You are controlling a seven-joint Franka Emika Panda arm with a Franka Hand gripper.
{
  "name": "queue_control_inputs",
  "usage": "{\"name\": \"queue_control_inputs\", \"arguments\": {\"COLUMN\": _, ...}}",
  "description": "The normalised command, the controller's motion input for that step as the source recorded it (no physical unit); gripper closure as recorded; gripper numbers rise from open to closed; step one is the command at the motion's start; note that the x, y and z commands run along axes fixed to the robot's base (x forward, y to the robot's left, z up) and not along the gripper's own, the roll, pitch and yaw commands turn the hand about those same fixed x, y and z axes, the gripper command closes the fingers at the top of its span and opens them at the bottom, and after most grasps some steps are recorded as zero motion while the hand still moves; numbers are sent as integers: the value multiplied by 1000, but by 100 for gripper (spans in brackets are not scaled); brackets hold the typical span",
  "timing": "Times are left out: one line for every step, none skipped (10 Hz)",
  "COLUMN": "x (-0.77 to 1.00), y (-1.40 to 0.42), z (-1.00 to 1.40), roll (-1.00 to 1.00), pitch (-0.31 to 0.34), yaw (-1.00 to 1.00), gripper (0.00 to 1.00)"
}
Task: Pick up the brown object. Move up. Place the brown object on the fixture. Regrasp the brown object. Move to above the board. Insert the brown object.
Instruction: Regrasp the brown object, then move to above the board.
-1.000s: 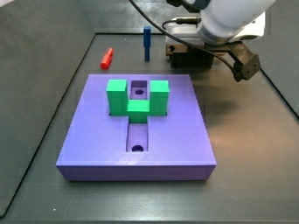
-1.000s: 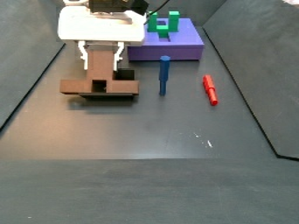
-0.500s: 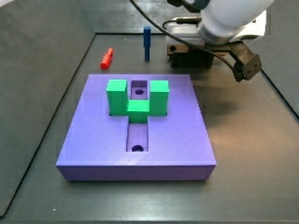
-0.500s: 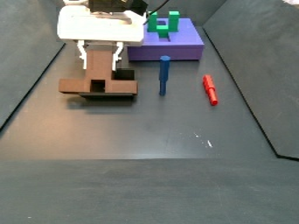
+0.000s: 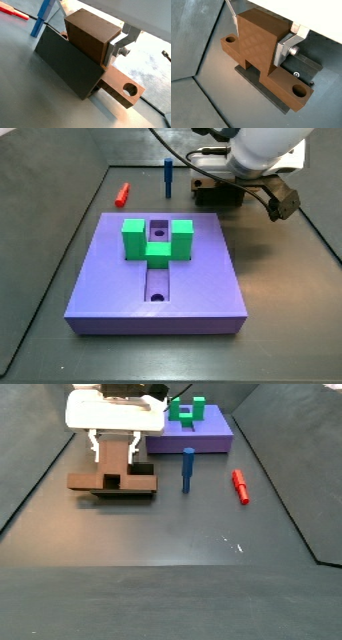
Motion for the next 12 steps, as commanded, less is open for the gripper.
{"name": "queue_control_inputs", "arguments": {"x": 0, "y": 0, "z": 0, "roll": 0, "pitch": 0, "yaw": 0, "gripper": 100}}
{"name": "queue_control_inputs", "arguments": {"x": 0, "y": 0, "z": 0, "roll": 0, "pitch": 0, "yaw": 0, "gripper": 100}}
{"name": "queue_control_inputs", "arguments": {"x": 0, "y": 0, "z": 0, "roll": 0, "pitch": 0, "yaw": 0, "gripper": 100}}
{"name": "queue_control_inputs", "arguments": {"x": 0, "y": 0, "z": 1400, "roll": 0, "pitch": 0, "yaw": 0, "gripper": 100}}
{"name": "queue_control_inputs", "arguments": {"x": -16, "y": -28, "z": 1400, "roll": -15, "pitch": -10, "yaw": -74, "gripper": 100}}
{"name": "queue_control_inputs", "arguments": {"x": -32, "y": -25, "z": 1400, "roll": -39, "pitch": -20, "yaw": -73, "gripper": 100}}
{"name": "queue_control_inputs", "arguments": {"x": -29, "y": -8, "z": 1400, "roll": -12, "pitch": -13, "yaw": -46, "gripper": 100}}
{"name": "queue_control_inputs", "arguments": {"x": -16, "y": -24, "z": 1400, "roll": -12, "pitch": 40, "yaw": -46, "gripper": 100}}
{"name": "queue_control_inputs", "arguments": {"x": -20, "y": -28, "z": 1400, "roll": -4, "pitch": 57, "yaw": -42, "gripper": 100}}
{"name": "queue_control_inputs", "arguments": {"x": -19, "y": -31, "z": 1400, "roll": -2, "pitch": 66, "yaw": -18, "gripper": 100}}
{"name": "queue_control_inputs", "arguments": {"x": 8, "y": -18, "z": 783, "roll": -6, "pitch": 86, "yaw": -7, "gripper": 100}}
{"name": "queue_control_inputs", "arguments": {"x": 36, "y": -18, "z": 427, "roll": 6, "pitch": 100, "yaw": 7, "gripper": 100}}
